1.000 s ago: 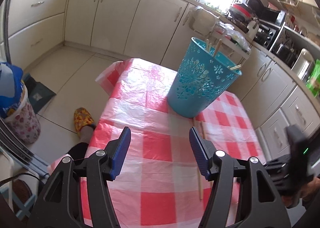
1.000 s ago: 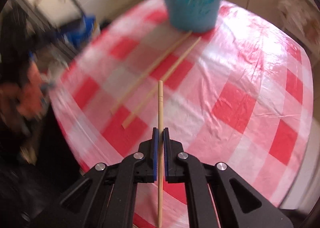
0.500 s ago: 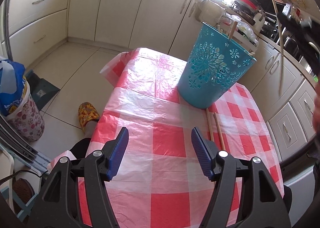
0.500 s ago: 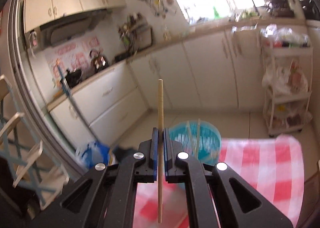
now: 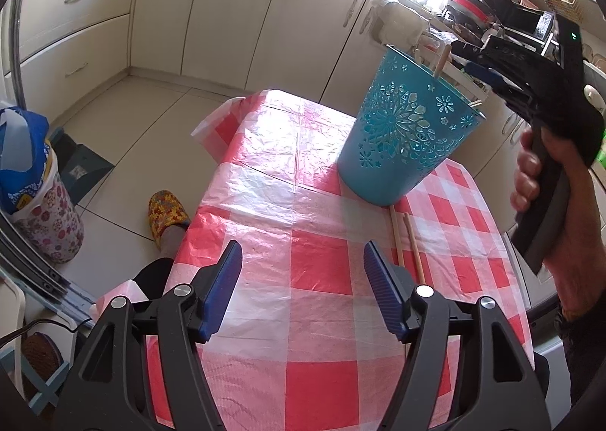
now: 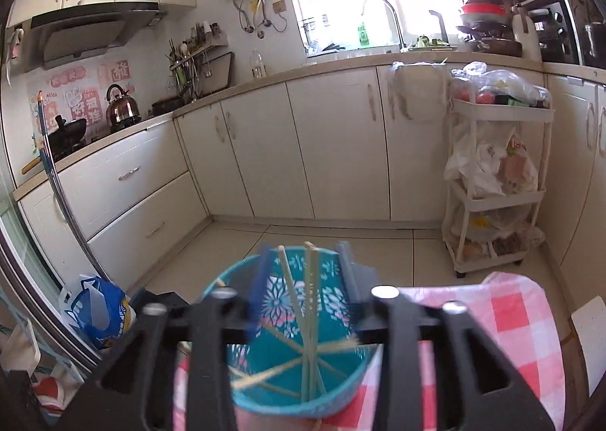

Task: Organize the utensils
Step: 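Open the right gripper to drop the chopstick into the basket, then close the right gripper on a chopstick while the left gripper closes on another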

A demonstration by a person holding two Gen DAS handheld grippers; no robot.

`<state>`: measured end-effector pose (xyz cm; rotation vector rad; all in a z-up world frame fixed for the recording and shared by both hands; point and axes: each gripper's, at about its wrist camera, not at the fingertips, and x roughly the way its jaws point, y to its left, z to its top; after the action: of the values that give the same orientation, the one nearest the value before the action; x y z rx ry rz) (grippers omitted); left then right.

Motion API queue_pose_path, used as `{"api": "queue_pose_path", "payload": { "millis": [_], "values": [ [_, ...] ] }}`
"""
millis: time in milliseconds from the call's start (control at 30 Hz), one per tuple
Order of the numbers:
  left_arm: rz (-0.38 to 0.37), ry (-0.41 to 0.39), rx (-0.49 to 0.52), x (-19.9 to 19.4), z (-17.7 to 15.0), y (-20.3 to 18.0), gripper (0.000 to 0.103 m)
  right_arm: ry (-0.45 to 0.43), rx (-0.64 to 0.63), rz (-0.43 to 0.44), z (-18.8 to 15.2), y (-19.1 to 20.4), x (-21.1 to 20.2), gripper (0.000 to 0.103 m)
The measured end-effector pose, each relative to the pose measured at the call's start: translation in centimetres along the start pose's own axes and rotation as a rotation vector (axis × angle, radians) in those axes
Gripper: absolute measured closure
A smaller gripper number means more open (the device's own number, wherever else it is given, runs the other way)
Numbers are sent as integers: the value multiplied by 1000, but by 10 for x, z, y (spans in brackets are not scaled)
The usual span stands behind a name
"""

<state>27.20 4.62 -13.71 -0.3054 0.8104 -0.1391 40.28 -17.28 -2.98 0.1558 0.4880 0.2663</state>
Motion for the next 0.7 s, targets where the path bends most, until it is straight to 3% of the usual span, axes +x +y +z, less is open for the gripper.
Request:
{"api": "queue_pose_path", "payload": {
  "millis": [233,367,533,700],
  "values": [
    [23,-12,37,-6,-2,-11,36,-33,15,6,-34,-8,-77,43],
    [34,-7,63,-8,-5,-18,36,107,33,-11,-79,-14,-89,43],
    [41,4,83,-8,-6,-22,35,310,107,-44,-131,-30,-64,46],
    [54,29,97,-1,-8,-22,34,403,127,-61,-153,-33,-37,54]
  ]
}}
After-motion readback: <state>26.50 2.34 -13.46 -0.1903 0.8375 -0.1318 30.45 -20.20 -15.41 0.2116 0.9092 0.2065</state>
